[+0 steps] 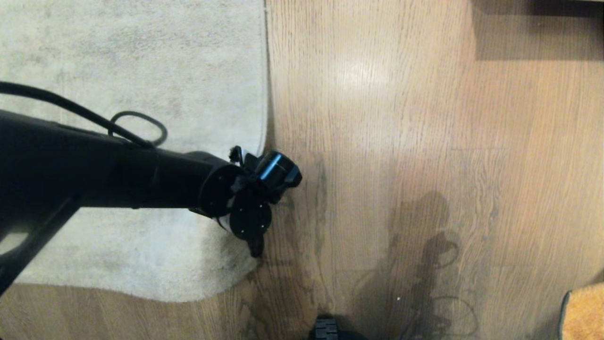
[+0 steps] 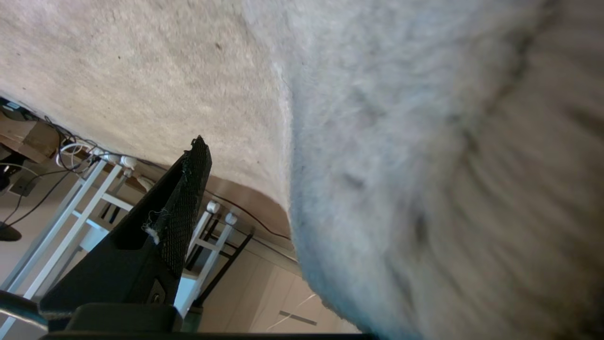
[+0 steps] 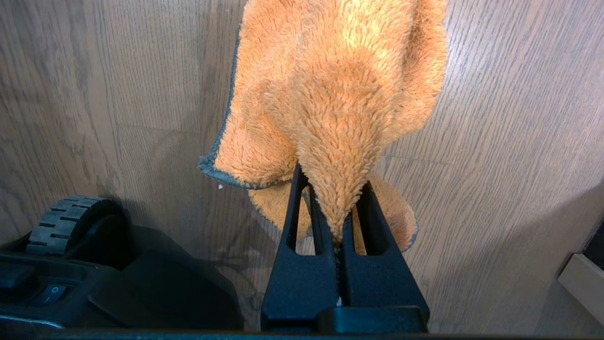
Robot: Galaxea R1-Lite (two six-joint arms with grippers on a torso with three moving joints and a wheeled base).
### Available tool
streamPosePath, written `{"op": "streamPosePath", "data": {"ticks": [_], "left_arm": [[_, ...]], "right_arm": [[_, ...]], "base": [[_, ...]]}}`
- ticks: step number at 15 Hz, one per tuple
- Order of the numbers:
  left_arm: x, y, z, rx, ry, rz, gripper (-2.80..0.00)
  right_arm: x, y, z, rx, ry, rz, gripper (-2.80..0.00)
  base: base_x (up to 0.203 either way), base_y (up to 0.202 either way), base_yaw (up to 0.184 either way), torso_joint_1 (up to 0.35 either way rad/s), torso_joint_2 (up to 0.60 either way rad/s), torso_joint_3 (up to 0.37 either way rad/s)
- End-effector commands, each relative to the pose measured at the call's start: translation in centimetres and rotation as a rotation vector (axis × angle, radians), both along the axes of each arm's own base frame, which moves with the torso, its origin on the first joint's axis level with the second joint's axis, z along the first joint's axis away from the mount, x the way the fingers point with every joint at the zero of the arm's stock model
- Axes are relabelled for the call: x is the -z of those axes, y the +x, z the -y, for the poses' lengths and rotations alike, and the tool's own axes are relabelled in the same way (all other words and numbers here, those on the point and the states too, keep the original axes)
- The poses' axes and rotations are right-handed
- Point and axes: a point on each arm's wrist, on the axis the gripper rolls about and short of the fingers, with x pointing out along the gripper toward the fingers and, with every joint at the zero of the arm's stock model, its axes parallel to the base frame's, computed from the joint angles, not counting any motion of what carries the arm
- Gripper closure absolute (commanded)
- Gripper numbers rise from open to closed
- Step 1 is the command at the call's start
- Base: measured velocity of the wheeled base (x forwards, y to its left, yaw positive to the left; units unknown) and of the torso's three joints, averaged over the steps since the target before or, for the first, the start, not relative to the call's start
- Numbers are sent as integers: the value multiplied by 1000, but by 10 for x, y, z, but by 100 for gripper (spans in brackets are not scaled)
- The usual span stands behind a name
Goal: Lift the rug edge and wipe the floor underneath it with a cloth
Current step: Lift up the carpet
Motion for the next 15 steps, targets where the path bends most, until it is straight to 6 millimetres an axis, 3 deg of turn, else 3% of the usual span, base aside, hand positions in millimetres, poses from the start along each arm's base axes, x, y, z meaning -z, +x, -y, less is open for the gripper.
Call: {"op": "streamPosePath", "data": {"ticks": [1,8,15], "left_arm": [[9,-7,-6,-5,21,-20,-280],[44,-17,-18,-15,63,-76,-280],[39,-24,-4,34,35,-38,-280]], "right_arm": [[0,0,0,-1,-1,-1,0],[0,0,0,-1,-1,-1,0],[0,0,0,-1,-1,-1,0]], "base": [[0,0,0,0,0,0],[0,0,0,0,0,0],[0,0,0,0,0,0]]}}
